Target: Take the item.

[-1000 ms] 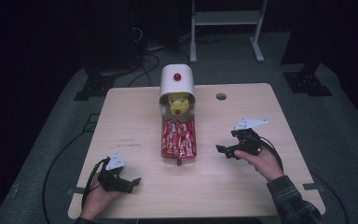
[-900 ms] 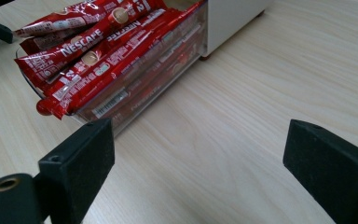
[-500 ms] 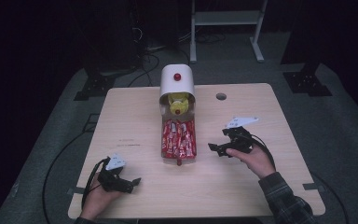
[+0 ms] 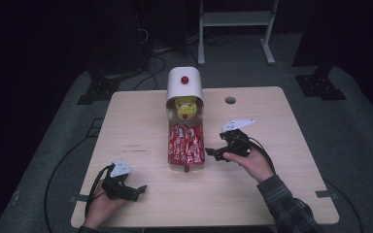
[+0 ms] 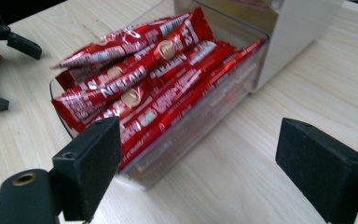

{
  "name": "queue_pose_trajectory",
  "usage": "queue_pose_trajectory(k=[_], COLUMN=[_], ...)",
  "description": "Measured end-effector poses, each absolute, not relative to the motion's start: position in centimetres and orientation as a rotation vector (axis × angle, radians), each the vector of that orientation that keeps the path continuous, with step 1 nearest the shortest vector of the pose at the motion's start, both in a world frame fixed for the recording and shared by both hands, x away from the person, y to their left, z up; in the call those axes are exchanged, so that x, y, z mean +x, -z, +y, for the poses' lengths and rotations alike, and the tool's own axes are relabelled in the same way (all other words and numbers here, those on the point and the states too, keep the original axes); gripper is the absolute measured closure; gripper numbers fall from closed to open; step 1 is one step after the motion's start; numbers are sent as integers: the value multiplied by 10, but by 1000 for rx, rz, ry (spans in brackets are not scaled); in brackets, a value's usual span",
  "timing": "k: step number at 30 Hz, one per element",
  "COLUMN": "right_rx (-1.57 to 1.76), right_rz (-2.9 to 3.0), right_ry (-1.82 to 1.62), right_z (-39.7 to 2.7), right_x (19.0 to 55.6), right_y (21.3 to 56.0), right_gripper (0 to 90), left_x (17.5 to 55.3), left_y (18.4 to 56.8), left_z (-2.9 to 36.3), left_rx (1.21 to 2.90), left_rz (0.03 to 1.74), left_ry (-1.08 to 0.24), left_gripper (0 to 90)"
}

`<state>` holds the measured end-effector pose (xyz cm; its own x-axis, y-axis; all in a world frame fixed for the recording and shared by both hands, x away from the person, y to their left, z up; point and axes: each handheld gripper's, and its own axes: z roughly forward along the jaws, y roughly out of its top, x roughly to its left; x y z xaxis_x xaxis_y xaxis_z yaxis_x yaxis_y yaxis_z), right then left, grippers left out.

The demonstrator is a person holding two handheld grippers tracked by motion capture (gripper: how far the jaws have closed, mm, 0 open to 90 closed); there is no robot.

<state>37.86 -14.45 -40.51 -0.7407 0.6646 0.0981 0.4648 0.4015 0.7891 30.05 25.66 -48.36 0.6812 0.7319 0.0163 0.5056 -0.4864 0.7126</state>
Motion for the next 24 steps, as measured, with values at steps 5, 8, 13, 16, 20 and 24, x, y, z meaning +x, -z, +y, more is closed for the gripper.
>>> queue_pose_trajectory(k=[5,8,13,16,20,24], right_rx=[984,980,969,964,959,950], right_rz=[2429,2435,2435,2434,2447,2455], right_ry=[-1273,-1266,-1284,-1295,-1296,-1296], right_z=[-135,-131,-119,-113,-105,-98], right_x=[381,383,387,389,391,393], right_y=[402,402,399,399,402,402], right_gripper=[137,137,137,143,143,145], left_x=[301,301,301,301,300,300], left_y=[484,484,484,483,483,483], left_z=[257,257,257,257,257,257], left_rx=[2190,2190,2194,2194,2195,2195], left_rz=[944,943,941,942,942,942], left_ry=[-419,-420,-420,-419,-418,-417], left_gripper=[0,0,0,0,0,0])
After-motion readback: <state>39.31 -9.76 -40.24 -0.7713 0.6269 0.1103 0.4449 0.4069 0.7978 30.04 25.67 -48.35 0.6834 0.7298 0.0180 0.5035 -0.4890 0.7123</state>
